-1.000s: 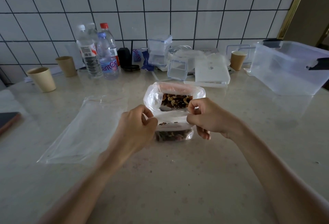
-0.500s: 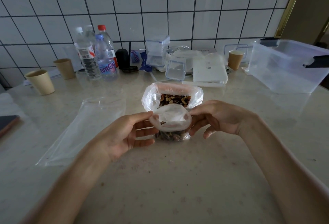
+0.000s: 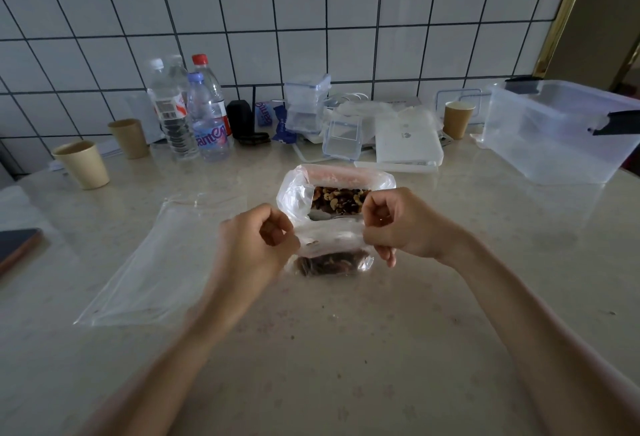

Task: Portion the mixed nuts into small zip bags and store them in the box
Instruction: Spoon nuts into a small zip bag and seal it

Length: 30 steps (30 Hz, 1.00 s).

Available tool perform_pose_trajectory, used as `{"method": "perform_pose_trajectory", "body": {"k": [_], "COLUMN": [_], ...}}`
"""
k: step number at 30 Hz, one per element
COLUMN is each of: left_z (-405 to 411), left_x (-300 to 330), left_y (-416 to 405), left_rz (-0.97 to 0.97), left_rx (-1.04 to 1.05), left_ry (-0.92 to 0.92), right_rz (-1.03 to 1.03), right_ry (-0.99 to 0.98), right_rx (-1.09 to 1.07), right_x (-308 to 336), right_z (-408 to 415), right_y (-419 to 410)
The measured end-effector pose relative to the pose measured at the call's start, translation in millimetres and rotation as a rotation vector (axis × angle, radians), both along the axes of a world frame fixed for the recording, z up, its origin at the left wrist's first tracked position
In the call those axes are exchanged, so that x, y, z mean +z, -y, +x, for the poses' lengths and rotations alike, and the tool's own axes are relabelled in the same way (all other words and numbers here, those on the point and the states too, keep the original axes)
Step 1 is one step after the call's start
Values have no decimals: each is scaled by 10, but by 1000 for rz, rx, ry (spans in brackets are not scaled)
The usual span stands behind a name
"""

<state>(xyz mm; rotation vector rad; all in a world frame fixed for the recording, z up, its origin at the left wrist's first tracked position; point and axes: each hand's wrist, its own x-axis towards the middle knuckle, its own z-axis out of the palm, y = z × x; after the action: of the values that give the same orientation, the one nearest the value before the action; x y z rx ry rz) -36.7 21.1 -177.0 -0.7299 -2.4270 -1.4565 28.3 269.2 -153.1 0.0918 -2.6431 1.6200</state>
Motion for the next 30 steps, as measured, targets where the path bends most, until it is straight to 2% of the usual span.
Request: {"method": "perform_pose_trajectory", "body": {"k": [2, 4, 7, 10, 12, 14, 17, 21, 24, 27, 30], "left_z": [22, 28, 42, 81, 67, 39, 4, 14, 34, 53, 105], "left_x": [-19, -30, 25, 139, 188, 211, 203, 165, 157, 149, 147], "left_y": [-24, -32, 3, 19, 34, 65, 100, 46, 18, -4, -64], "left_rz": [-92, -150, -125, 124, 249, 310, 355, 423, 381, 274, -8], "left_rx": [79, 90, 19, -114, -216, -343, -482, -444, -351, -177, 2], "left_ry": [-163, -129, 158, 552, 749, 870, 934, 900, 814, 614, 266], "right_rz": [135, 144, 24, -93, -128, -201, -253, -278, -181, -29, 341], "right_ry": [-84, -133, 14, 227, 252, 223, 216, 171, 87, -43, -200], "right_rx": [-20, -54, -53, 10, 86, 105, 67, -14, -141, -266, -350], "right_x": [-32, -47, -7, 35, 34, 24, 23, 26, 46, 73, 108], "right_z": [-23, -43, -31, 13, 33, 36, 19, 20, 23, 85, 194], "right_y": [54, 64, -13, -106, -124, -135, -128, -39, 58, 199, 362]}}
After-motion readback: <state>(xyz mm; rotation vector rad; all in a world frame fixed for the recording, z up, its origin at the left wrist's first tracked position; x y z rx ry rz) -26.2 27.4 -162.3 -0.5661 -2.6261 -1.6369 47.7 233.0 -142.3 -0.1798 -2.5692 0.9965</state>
